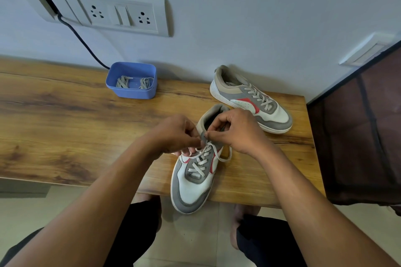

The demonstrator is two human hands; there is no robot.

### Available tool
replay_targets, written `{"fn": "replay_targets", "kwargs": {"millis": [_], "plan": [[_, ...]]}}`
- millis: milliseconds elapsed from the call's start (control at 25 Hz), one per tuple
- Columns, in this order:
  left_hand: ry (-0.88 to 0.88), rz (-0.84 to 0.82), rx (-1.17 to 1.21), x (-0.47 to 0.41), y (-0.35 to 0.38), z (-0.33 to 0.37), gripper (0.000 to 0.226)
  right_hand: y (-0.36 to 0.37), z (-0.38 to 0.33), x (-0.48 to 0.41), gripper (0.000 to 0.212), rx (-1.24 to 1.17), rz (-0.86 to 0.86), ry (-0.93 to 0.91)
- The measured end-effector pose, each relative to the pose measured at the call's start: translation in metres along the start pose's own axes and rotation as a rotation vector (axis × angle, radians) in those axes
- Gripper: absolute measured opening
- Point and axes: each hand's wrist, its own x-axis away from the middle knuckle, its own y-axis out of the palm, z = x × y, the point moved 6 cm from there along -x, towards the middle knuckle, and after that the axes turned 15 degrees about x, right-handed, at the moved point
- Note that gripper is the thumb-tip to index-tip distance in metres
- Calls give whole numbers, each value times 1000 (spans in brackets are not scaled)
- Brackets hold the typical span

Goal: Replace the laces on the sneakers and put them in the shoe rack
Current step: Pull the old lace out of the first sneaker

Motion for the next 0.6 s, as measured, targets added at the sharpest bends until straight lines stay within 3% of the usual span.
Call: {"fn": "replay_targets", "kwargs": {"millis": [160,320,480,600], "plan": [[-35,-107,-42,5,-3,-1,13,0,-1,0,9,-12,-3,-1],[-10,-31,21,2,-5,-3,17,-1,-1,2,8,-36,-11,-12],[-35,-152,-59,6,-4,-3,12,-1,-2,2,8,-50,-12,-14],[-25,-90,-2,5,-7,-4,23,-1,-1,2,8,-64,-18,-15]]}}
